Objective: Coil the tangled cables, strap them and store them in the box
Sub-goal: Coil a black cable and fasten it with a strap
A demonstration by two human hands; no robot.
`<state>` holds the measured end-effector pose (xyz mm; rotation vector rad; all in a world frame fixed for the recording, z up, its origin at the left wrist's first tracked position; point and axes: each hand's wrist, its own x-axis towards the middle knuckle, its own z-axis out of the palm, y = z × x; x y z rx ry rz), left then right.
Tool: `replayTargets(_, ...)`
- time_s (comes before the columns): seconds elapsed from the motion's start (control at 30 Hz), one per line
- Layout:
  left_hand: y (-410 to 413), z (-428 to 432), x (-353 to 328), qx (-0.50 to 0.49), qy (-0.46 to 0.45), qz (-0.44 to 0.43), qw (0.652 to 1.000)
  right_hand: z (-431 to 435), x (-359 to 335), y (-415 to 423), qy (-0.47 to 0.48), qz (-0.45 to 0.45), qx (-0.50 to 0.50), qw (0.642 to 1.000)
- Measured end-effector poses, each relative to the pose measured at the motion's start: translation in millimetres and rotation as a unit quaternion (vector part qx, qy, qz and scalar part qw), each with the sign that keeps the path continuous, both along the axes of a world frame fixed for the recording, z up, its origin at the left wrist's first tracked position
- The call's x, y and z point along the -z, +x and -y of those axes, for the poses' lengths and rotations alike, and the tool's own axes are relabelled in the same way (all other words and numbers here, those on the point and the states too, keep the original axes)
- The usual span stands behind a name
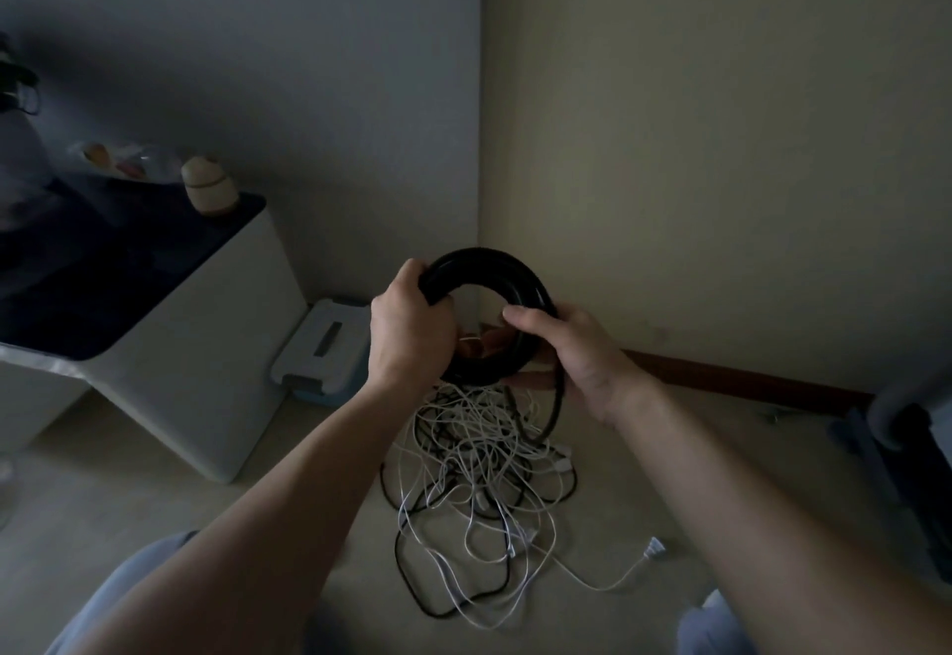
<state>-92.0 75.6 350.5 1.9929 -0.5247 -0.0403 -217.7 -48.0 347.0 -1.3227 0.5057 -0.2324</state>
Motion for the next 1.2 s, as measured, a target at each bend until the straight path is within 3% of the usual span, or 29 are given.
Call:
replayTargets(0.1,-1,2,5,-0.04,-0.05,-0.064,0.996,-17,9,8,0.037,0.012,0.061,0.997)
replayTargets(0.2,-5,4,10,-0.096,-0.084,-0.152,0.98,-28,14,14,0.003,0.012,0.082,0.997)
replayTargets(0.37,-22,15,23,-0.136,-0.133,-0.284,0.94,-47,16,21,0.086,0.045,0.181,0.979)
replayTargets(0.43,-28,16,27,-0.121,-0.112,-0.3,0.939,-48,17,22,0.082,0.034,0.221,0.971)
replayTargets(0.57,-32,15,24,-0.038,-0.097,-0.345,0.933,-39,10,20,0.132,0.06,0.207,0.968)
replayTargets(0.67,-27,12,15,0.019,-0.068,-0.368,0.927,-27,6,17,0.09,0.058,0.23,0.967)
replayTargets(0.73,-18,9,13,0.034,-0.028,-0.301,0.953,-20,3,16,0.035,0.06,0.227,0.972)
replayTargets(0.83,-4,1,8,0.078,0.072,-0.045,0.993,-17,0,15,-0.069,0.046,0.172,0.982)
replayTargets(0.97,2,-12,0,0.217,0.094,0.143,0.961,-19,-5,13,-0.201,-0.009,0.028,0.979)
replayTargets(1.03,3,-16,0,0.278,0.142,0.146,0.939,-17,-9,11,-0.27,-0.037,-0.038,0.961)
replayTargets(1.1,1,-17,0,0.3,0.164,0.088,0.936,-14,-10,9,-0.307,-0.052,-0.059,0.949)
replayTargets(1.2,1,-15,2,0.274,0.156,0.104,0.943,-11,-7,8,-0.274,-0.037,-0.042,0.96)
